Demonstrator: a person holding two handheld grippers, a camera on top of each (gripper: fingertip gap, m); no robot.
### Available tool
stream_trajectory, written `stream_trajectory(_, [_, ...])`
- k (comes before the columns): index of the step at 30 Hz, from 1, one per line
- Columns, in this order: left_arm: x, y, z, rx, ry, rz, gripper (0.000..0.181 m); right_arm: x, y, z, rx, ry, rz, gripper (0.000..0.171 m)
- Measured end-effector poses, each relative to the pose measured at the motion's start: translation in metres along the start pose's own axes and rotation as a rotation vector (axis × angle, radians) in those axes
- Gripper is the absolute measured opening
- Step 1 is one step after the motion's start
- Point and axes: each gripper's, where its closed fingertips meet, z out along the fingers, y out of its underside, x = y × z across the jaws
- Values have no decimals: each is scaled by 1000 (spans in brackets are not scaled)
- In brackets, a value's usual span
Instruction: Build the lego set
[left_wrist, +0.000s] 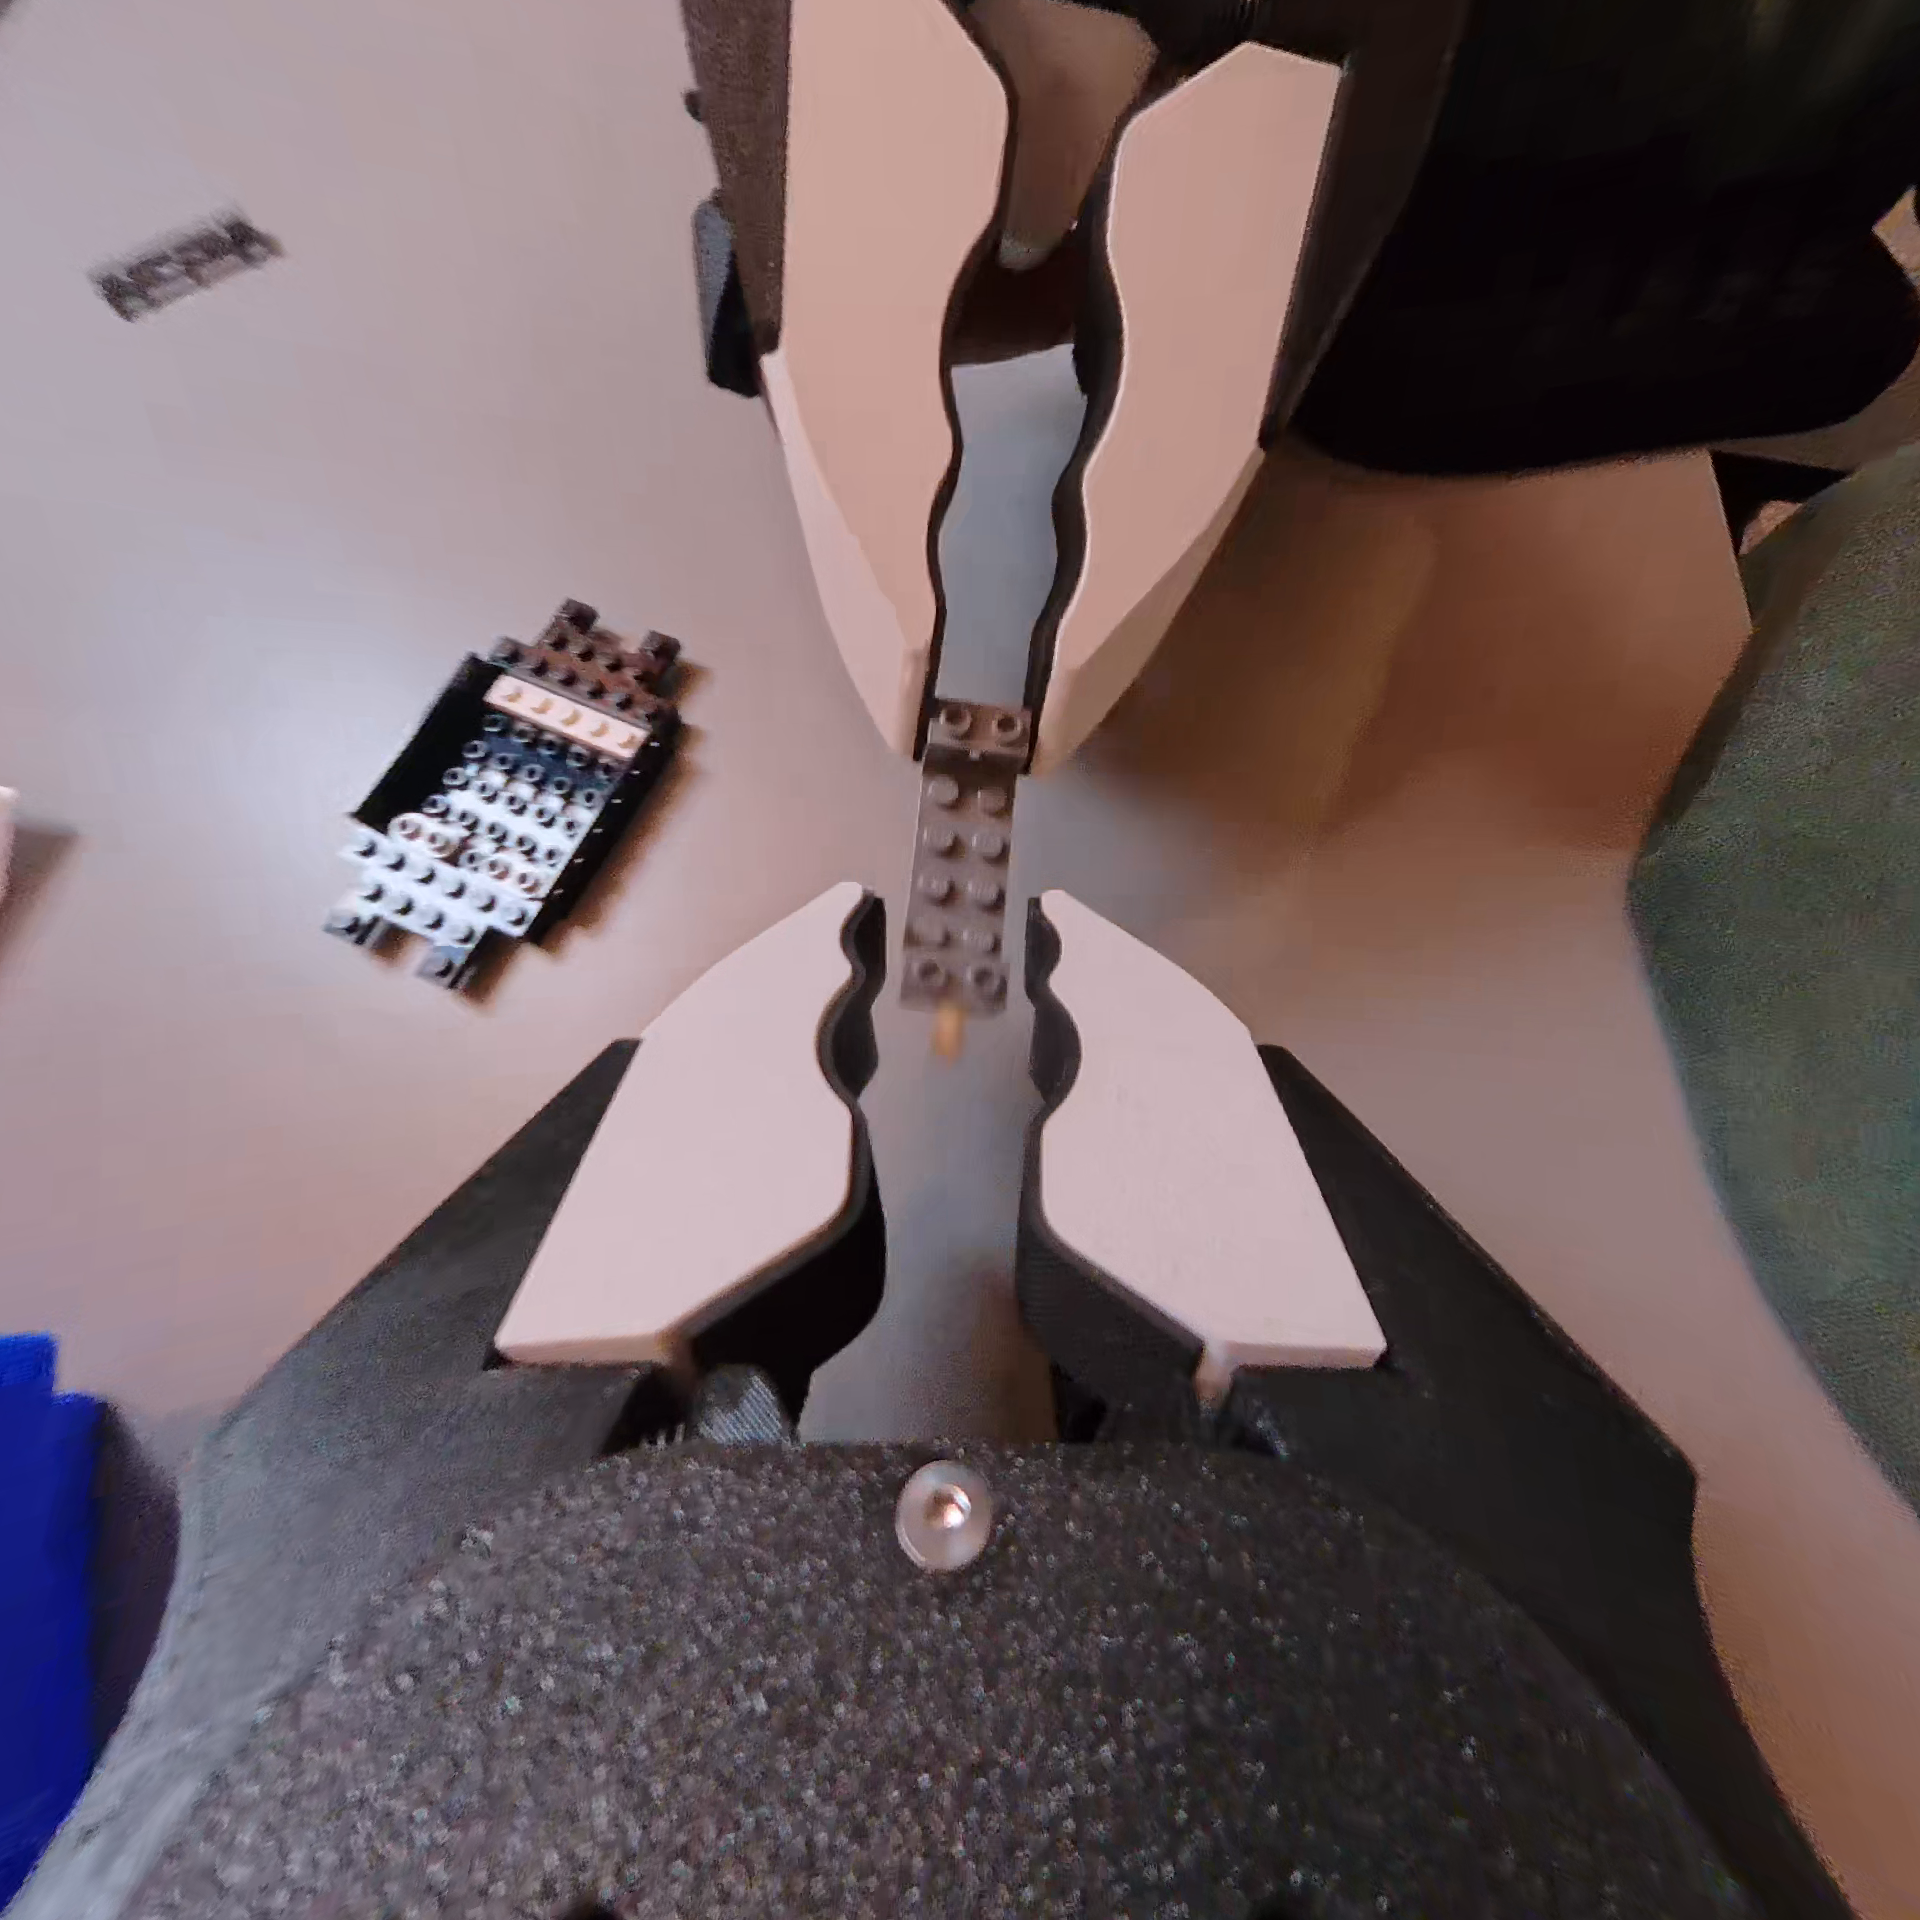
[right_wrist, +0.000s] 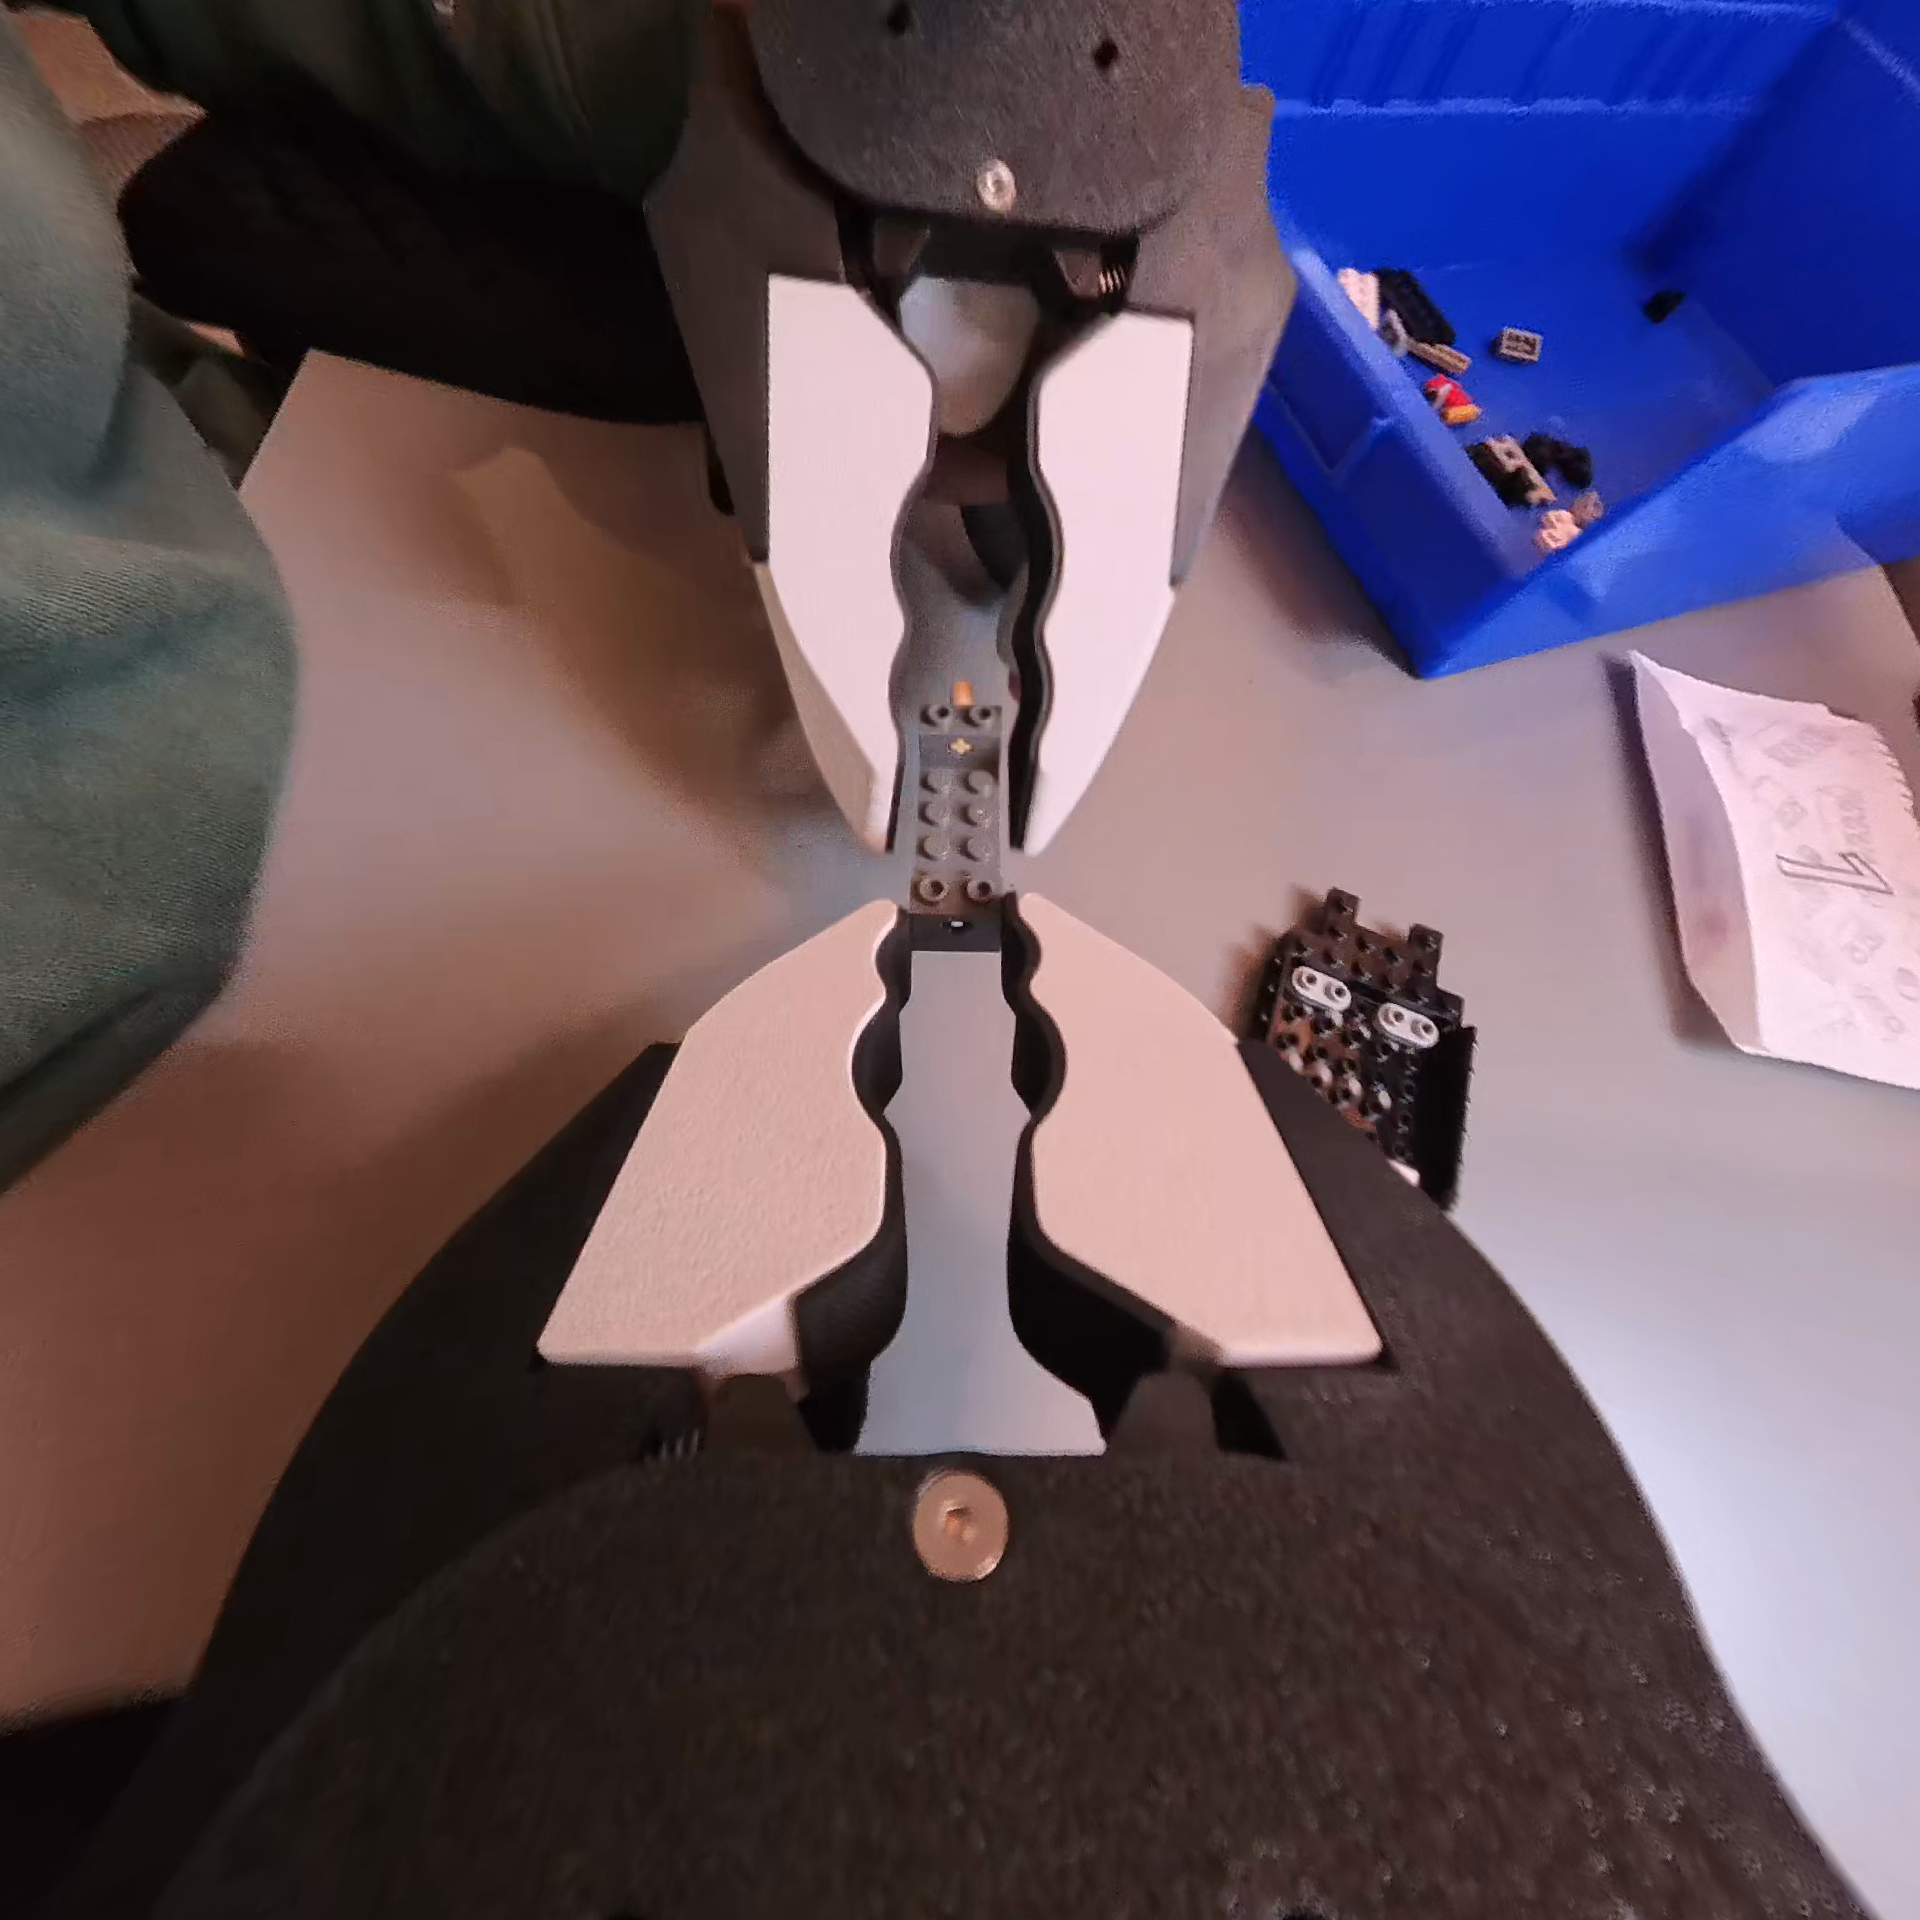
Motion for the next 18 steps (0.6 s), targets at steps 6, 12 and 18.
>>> stream_trajectory(6, [-6, -3, -11, 23, -37, 20, 17, 4, 1, -7, 12, -3, 19, 16])
stream_trajectory(12, [-5, 2, -13, -4, -40, 46, 15, 3, 9, -6, -23, -9, 15, 16])
stream_trajectory(18, [-5, 6, -11, -41, -56, 72, 9, 2, 14, -5, -57, -8, 6, 16])
